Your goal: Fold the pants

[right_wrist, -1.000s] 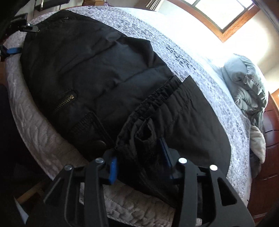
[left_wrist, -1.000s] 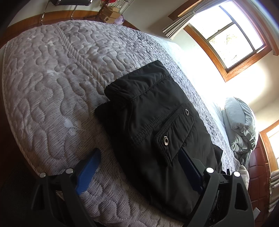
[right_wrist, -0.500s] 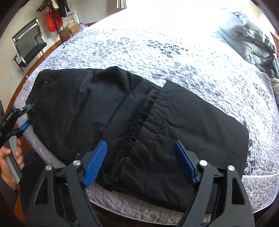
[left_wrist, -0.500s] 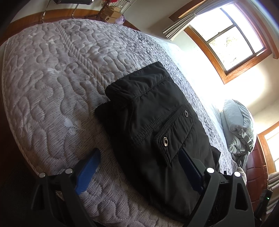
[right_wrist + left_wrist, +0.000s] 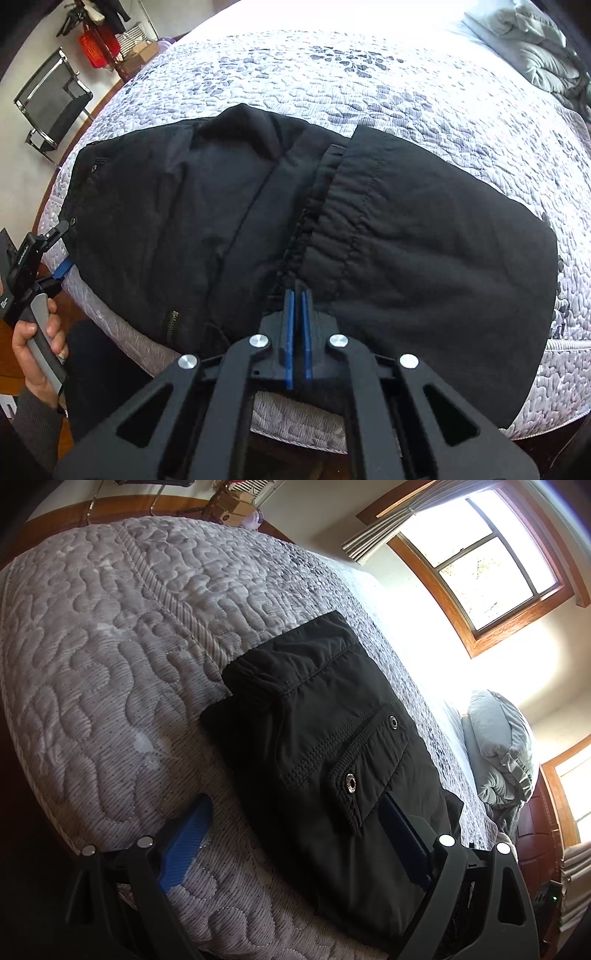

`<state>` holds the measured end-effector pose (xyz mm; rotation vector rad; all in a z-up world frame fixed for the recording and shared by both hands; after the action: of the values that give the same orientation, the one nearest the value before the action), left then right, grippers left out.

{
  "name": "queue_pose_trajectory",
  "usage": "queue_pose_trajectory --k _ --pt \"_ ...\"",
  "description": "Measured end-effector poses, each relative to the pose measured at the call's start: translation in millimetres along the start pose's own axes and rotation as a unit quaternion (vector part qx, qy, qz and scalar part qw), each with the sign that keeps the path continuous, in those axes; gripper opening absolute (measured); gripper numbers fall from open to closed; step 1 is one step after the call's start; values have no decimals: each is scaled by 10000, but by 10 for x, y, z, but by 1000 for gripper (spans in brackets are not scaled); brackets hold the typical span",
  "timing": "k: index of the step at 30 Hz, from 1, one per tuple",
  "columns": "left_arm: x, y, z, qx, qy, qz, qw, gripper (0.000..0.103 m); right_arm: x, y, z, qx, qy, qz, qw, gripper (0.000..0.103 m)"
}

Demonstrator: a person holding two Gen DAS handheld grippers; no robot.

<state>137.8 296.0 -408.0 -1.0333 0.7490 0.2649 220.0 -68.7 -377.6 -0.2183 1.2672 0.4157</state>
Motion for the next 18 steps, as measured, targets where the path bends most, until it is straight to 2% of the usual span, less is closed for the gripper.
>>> queue_pose_trajectory --k 8,10,13,16,17,18 --pt "2 10 7 -62 12 -73 10000 92 96 93 -90 -220 233 63 9995 3" --pt "5 15 7 -69 26 -76 9999 92 94 90 -84 -206 316 149 9992 8" --pt "3 7 7 -84 43 -108 9999 93 -7 189 -10 -393 458 322 9977 23" --pt "-33 25 37 -241 84 -284 9993 93 -150 507 235 -1055 719 687 9894 50" --pt "-45 28 54 -322 100 -369 9987 93 -183 647 367 -1315 833 893 9838 66" --pt "-60 41 80 -446 95 -462 9979 93 -237 805 541 -1553 842 1120 9779 76"
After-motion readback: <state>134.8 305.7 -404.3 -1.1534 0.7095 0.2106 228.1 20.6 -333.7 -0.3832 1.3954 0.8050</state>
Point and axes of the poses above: each gripper's, at about its wrist camera, not at the fingertips, and x roughly the way its jaws point, y to its left, z to its top, the point moved 10 cm from there along x, roughly the way its jaws point, and after that the axes turned 5 degrees about -x, right-handed, at the moved point
